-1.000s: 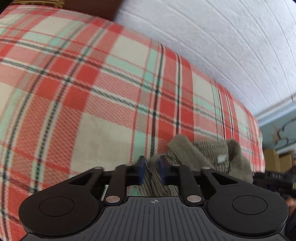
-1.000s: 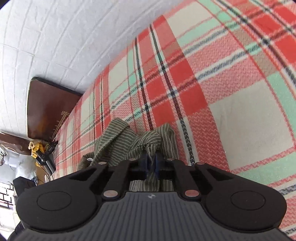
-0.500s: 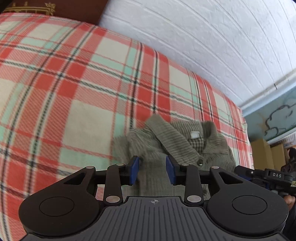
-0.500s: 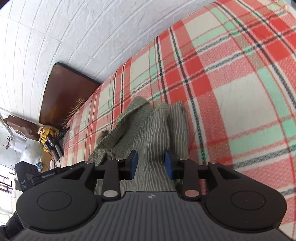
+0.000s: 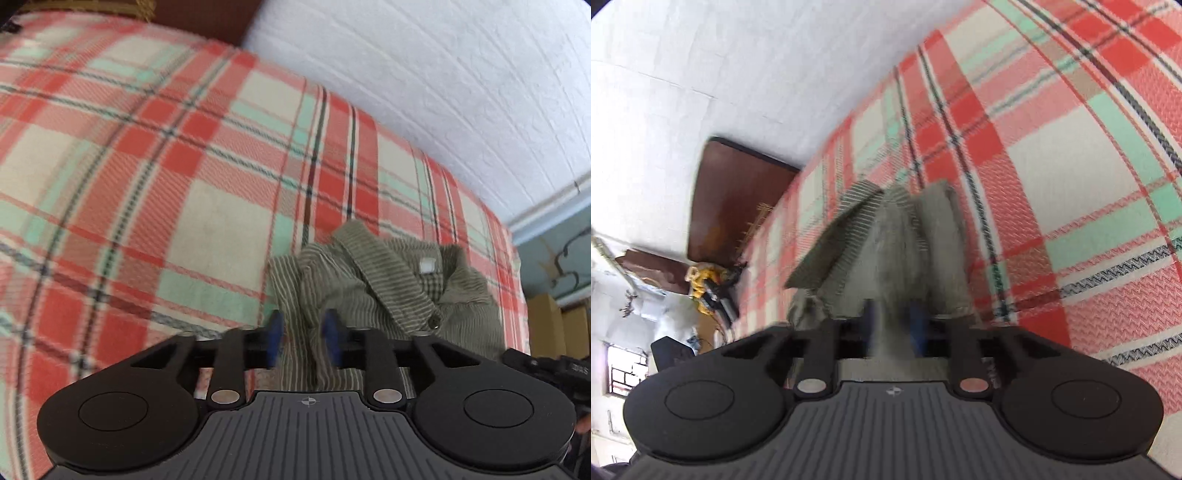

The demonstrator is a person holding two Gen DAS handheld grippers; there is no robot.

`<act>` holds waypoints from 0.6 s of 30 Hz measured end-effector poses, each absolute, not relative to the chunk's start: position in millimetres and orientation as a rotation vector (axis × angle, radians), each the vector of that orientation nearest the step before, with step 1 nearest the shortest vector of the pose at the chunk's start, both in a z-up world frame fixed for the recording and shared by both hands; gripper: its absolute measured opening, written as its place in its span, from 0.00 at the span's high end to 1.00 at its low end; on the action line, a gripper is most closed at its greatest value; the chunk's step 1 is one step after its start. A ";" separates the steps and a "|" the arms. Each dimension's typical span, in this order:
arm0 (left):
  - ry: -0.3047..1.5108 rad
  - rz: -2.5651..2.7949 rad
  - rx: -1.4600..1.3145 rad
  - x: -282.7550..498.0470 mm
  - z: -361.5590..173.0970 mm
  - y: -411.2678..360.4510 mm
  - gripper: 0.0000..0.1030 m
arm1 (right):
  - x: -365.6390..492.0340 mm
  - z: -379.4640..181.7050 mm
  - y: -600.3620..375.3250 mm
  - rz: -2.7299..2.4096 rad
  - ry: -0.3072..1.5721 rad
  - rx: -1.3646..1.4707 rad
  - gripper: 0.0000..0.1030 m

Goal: Fold clothes

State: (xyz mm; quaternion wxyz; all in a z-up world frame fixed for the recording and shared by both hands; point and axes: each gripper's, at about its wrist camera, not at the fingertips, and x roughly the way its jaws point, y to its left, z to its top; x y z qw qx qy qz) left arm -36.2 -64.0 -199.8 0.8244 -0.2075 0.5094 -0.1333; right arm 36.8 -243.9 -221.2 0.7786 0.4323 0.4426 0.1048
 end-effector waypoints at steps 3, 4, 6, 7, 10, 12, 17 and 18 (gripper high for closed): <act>1.088 -0.327 -0.412 -53.9 -186.6 -65.1 0.51 | 25.5 -213.0 -239.3 0.255 0.986 0.862 0.55; 1.098 -0.343 -0.398 -61.1 -186.1 -69.2 0.47 | 22.2 -212.7 -236.6 0.265 1.002 0.834 0.55; 1.120 -0.375 -0.371 -74.3 -188.9 -80.1 0.42 | 17.7 -214.0 -231.1 0.271 1.030 0.793 0.55; 1.132 -0.385 -0.350 -79.2 -193.3 -87.1 0.42 | 16.2 -215.2 -229.1 0.269 1.038 0.784 0.63; 1.185 -0.382 -0.302 -84.0 -211.1 -101.2 0.72 | 14.9 -213.1 -229.5 0.262 1.042 0.770 0.98; 1.188 -0.381 -0.314 -84.4 -210.8 -100.9 0.67 | 14.8 -210.5 -231.1 0.256 1.040 0.763 0.94; 1.084 -0.407 -0.294 -78.6 -170.8 -97.3 0.63 | 15.5 -188.8 -239.2 0.239 0.977 0.749 0.77; 1.059 -0.426 -0.291 -74.1 -162.2 -99.1 0.59 | 19.5 -181.3 -240.6 0.242 0.952 0.751 0.77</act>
